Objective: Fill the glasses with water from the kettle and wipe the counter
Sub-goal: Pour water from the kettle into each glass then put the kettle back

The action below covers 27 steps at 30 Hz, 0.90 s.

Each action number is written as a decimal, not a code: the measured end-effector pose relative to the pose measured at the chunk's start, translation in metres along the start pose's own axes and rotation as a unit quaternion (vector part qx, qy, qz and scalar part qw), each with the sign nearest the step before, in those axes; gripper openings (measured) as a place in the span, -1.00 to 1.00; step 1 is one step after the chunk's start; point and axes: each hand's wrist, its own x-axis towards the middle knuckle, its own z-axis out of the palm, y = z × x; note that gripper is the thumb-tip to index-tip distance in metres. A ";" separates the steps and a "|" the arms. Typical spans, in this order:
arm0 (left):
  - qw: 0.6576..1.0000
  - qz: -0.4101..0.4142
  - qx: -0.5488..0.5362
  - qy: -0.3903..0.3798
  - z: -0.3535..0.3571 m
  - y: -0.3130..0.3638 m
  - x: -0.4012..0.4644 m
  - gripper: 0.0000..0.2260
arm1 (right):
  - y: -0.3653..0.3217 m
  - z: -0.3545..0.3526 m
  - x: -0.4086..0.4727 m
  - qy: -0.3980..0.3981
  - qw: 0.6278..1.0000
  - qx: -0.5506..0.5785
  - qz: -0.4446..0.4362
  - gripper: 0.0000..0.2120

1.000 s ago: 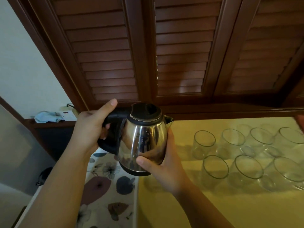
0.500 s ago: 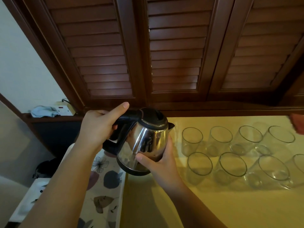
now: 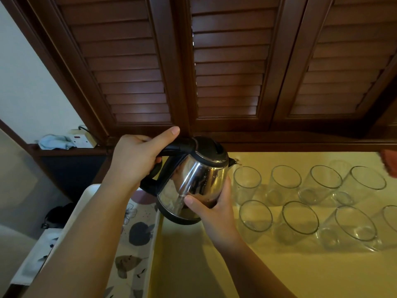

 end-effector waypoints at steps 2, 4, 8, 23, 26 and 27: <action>1.000 -0.002 0.003 -0.002 0.003 0.000 0.001 -0.43 | 0.000 -0.002 0.001 0.000 1.000 -0.001 -0.002 -0.06; 1.000 -0.002 0.007 -0.006 0.004 0.001 0.001 -0.41 | 0.000 -0.003 0.002 0.002 1.000 -0.002 -0.003 -0.06; 1.000 -0.001 0.006 -0.011 0.005 0.002 0.000 -0.37 | 0.000 -0.004 0.001 0.006 1.000 0.006 0.000 -0.06; 0.999 0.011 0.036 0.001 0.006 0.008 0.002 -0.38 | -0.005 0.000 -0.003 0.011 0.999 0.033 0.006 -0.07; 0.999 0.014 0.047 0.003 0.005 0.009 0.003 -0.37 | -0.008 0.002 -0.003 0.013 0.999 0.038 0.007 -0.08; 0.999 0.015 0.050 0.003 0.005 0.009 0.004 -0.37 | -0.009 0.002 -0.003 0.013 0.999 0.040 0.007 -0.09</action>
